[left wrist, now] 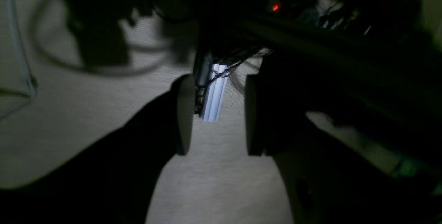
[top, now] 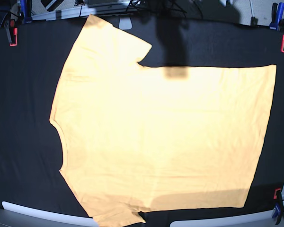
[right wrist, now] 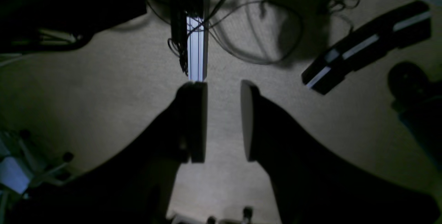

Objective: Layout the t-shirt on the table in an organized manner, then fold the t-shirt properly

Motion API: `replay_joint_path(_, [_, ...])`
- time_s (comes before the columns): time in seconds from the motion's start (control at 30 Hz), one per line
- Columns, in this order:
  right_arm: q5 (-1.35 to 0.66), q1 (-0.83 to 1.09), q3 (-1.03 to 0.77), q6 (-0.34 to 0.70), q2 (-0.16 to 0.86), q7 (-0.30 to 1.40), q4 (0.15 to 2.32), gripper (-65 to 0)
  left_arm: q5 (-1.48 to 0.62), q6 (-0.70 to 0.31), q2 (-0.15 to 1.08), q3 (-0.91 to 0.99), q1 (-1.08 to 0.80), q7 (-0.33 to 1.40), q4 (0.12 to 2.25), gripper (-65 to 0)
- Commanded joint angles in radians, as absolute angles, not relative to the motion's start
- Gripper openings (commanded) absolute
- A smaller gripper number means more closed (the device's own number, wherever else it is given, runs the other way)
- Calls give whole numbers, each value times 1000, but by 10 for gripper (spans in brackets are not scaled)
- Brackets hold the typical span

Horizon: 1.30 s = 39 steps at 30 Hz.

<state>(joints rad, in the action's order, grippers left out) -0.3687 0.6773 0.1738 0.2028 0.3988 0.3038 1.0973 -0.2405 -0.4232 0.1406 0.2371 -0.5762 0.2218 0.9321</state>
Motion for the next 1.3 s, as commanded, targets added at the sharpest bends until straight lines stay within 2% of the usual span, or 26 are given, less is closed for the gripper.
replay_joint_path(0.0, [-382,722,171,220,430,302,1154,-486,-245,-434,155,225,-613,218,988,-435])
replay_joint_path(0.27, [-366,1026,170,232,626,342,1601,-486,-279,-434,289,206,-850,347,1460,-435])
replay_joint_path(0.43, [-227,1176,141,232,732,374,1874,-486,-252,-434,434,211,-984,395,1763,-435])
replay_joint_path(0.57, [-153,1242,45,231,763,418,2062,-486,-113,-366,523,225,-1037,397,1986,-435])
replay_joint_path(0.73, [-148,1245,-143,224,763,434,2234,-486,89,-358,617,250,-1004,394,2184,-435])
replay_joint_path(0.9, [-108,1210,-299,236,764,436,2331,-486,221,-361,707,250,-891,350,2199,-435])
replay_joint_path(0.97, [-104,1193,-337,236,764,436,2345,-486,236,-392,734,248,-845,335,2162,-434])
replay_joint_path(1.07, [-104,1191,-370,236,764,430,2348,-486,300,-462,758,246,-789,240,2050,-427])
replay_joint_path(1.27, [-77,1159,-379,236,762,431,2348,-486,377,-458,765,244,-664,109,1823,-407])
